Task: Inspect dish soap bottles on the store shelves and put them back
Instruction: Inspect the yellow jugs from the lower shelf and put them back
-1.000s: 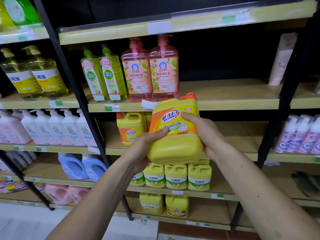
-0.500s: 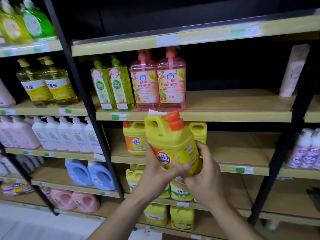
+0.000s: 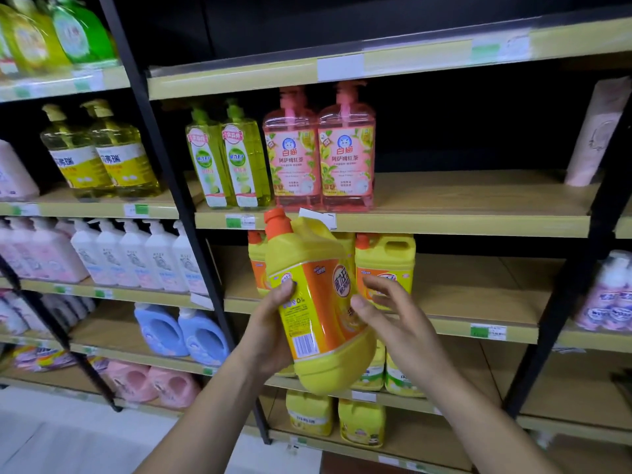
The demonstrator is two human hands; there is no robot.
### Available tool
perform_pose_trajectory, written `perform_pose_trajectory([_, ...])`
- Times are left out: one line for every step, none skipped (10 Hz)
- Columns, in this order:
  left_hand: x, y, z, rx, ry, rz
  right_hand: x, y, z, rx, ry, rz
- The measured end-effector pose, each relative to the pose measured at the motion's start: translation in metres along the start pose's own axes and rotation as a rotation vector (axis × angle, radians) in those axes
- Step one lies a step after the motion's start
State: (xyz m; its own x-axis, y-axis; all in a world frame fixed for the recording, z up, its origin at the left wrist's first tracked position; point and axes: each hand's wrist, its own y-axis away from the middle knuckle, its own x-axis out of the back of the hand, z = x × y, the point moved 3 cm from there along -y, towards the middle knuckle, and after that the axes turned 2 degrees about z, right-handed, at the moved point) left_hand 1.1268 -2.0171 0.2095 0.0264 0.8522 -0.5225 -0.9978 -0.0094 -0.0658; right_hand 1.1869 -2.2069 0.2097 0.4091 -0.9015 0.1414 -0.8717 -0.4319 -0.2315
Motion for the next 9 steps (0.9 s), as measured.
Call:
perform_pose_trajectory([-0.001,0.0,0.001,0.005,0.05,-0.066,-0.006,-0.007,0.019,-0.249,-0.247,-0.124])
perform_pose_trajectory([-0.001,-0.001,0.0,0.014,0.025,-0.166,-0.007,-0.012,0.04,-0.408,-0.554,-0.288])
perform_pose_trajectory([0.007,-0.001,-0.001,0.026,-0.009,-0.094,-0.008,-0.012,0.052,-0.4,-0.697,-0.427])
perform_pose_trajectory([0.02,-0.002,-0.004,0.052,-0.02,-0.003,-0.005,-0.013,0.062,-0.365,-0.68,-0.466])
perform_pose_trajectory([0.032,0.006,0.003,0.048,-0.259,0.046,0.007,-0.018,0.07,-0.22,-0.418,-0.431])
perform_pose_trajectory([0.043,0.02,0.009,-0.026,-0.696,-0.087,0.028,-0.023,0.079,-0.118,-0.122,-0.3])
perform_pose_trajectory([0.051,0.029,-0.01,0.002,-0.902,-0.17,0.036,-0.024,0.088,-0.062,0.026,-0.183])
perform_pose_trajectory([0.051,0.028,-0.028,-0.123,-1.04,-0.015,0.032,-0.026,0.094,0.042,0.108,-0.153])
perform_pose_trajectory([0.051,0.028,-0.035,-0.167,-1.095,0.069,0.029,-0.029,0.098,0.044,0.178,-0.156])
